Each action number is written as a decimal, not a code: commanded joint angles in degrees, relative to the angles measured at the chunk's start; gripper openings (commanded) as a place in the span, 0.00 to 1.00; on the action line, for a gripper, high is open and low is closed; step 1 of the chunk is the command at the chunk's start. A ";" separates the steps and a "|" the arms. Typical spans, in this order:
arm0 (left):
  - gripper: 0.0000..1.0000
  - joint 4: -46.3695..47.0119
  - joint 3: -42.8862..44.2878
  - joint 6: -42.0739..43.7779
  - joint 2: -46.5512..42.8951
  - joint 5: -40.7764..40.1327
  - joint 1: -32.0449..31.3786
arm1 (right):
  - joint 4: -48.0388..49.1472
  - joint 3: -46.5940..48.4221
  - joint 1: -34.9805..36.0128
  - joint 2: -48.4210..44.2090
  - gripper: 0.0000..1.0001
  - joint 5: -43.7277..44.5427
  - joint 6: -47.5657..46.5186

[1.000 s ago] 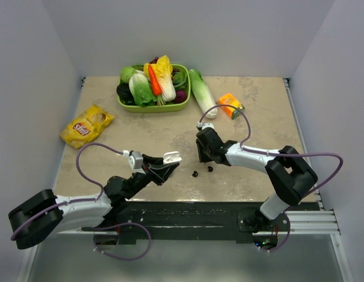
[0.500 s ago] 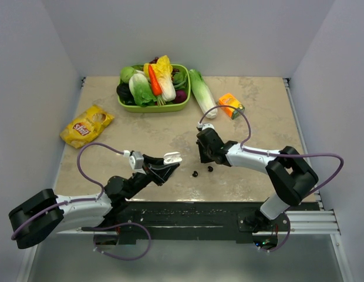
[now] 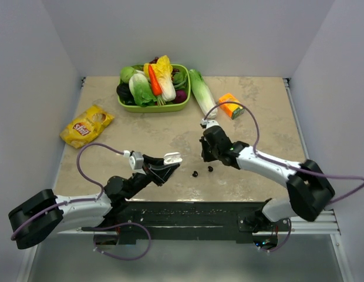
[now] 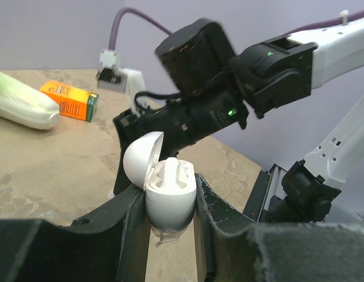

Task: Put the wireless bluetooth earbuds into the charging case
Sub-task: Pick up the earbud from the center of the board.

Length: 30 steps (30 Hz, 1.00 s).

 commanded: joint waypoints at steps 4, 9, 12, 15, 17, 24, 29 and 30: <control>0.00 13.22 -14.33 3.97 -5.02 6.58 -0.11 | -11.29 5.53 5.64 -19.96 0.00 -2.83 -7.43; 0.00 9.09 -12.66 2.75 -9.15 16.77 2.70 | -19.12 10.54 16.11 -28.31 0.00 -1.13 -11.30; 0.00 6.46 -11.34 0.37 -10.82 24.60 5.87 | -22.02 12.47 17.44 -33.50 0.00 -5.95 -12.62; 0.00 7.22 -10.72 -1.91 -9.78 27.68 5.96 | -24.83 14.23 17.52 -38.33 0.00 -10.36 -14.82; 0.00 7.50 -9.32 -3.23 -6.88 31.80 6.13 | -26.93 15.11 17.52 -40.35 0.00 -14.41 -16.57; 0.00 19.68 -1.32 -16.13 11.04 45.35 6.13 | -28.00 16.17 17.52 -40.20 0.00 -22.24 -19.92; 0.00 24.55 0.97 -19.85 15.89 45.62 6.13 | -29.41 16.88 17.70 -37.73 0.00 -24.18 -21.85; 0.00 24.20 1.67 -19.76 15.81 45.97 6.13 | -29.41 16.88 17.87 -37.20 0.00 -24.26 -21.86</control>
